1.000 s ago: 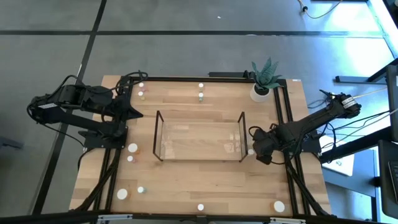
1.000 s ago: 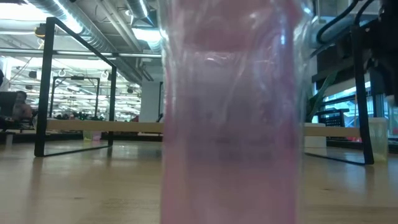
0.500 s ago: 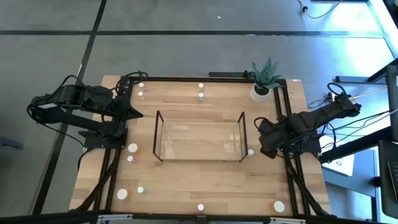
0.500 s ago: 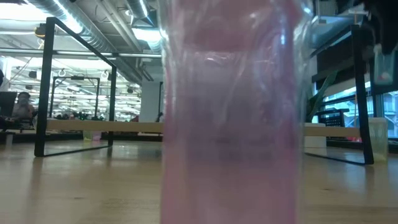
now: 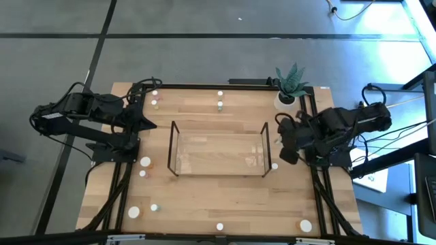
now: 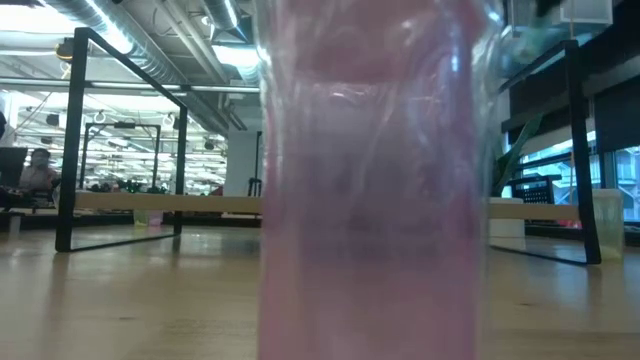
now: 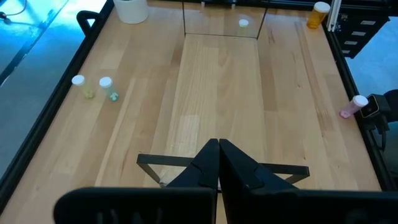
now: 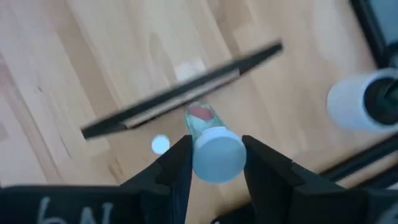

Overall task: Pick and place medicine bottles onto shelf by color
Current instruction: Put the middle right blue pill bottle on the shelf

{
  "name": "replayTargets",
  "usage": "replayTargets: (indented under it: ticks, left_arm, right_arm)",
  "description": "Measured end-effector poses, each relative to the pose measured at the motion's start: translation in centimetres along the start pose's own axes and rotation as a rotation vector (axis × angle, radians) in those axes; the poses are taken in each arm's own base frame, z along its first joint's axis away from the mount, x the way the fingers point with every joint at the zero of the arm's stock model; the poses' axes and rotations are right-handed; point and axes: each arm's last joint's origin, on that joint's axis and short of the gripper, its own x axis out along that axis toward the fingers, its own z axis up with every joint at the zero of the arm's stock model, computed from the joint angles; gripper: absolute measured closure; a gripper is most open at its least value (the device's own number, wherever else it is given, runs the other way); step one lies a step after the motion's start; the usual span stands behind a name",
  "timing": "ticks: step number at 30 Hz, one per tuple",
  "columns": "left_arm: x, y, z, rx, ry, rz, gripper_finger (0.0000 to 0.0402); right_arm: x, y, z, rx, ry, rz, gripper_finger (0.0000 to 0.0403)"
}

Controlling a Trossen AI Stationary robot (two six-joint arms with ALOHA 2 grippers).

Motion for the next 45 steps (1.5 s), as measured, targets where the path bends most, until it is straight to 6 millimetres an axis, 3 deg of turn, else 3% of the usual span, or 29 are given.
replayTargets:
  ticks: [5,10,16,20,24,32,45]
  left_arm:
    - [0.0,0.0,0.0,0.0,0.0,0.0,0.0401]
    - [0.2,0.0,0.1,0.001,0.008,0.001,0.0401]
    - [0.6,-0.1,0.2,0.003,0.022,0.003,0.0401]
    - [0.9,-0.1,0.3,0.004,0.033,0.004,0.0401]
    - [1.1,-0.2,0.4,0.004,0.04,-0.014,0.0401]
    - [1.1,-0.2,0.4,0.004,0.042,-0.015,0.0401]
    - [1.1,-0.2,0.4,0.004,0.047,-0.014,0.0401]
  right_arm:
    - [-0.9,-0.1,3.6,-0.079,-0.052,-0.01,0.027]
    - [-0.3,0.1,7.8,-0.171,-0.07,-0.043,0.027]
    - [1.9,0.0,12.5,-0.285,-0.032,-0.013,0.027]
    - [4.3,-0.4,14.3,-0.327,0.027,0.004,0.027]
    - [7.0,-0.4,14.8,-0.366,0.12,0.029,0.027]
    - [11.6,1.1,13.7,-0.406,0.199,0.026,0.027]
    - [16.4,1.9,12.3,-0.522,0.217,0.055,0.027]
